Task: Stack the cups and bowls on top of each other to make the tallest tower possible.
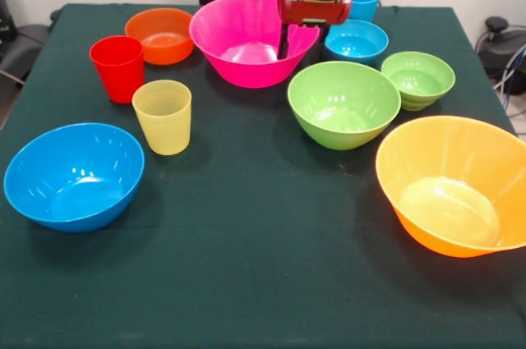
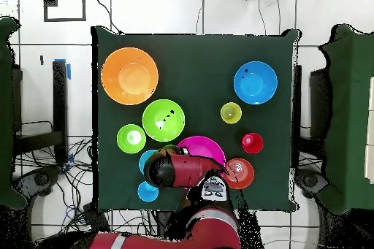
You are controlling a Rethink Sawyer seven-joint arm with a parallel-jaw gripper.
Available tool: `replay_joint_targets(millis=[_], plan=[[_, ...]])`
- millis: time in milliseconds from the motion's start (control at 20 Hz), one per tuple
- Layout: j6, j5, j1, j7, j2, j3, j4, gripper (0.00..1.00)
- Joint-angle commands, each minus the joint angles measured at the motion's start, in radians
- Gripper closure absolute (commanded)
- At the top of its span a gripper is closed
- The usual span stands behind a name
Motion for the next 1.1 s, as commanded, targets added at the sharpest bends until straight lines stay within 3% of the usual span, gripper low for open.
replay_joint_targets(millis=[50,750,1100], plan=[[-0.055,0.018,0.026,0.182,0.02,0.002,-0.046,0.0],[-0.036,0.014,0.02,0.22,0.025,0.021,-0.05,0.0],[-0.108,0.011,0.048,0.264,0.042,-0.009,-0.055,0.0]])
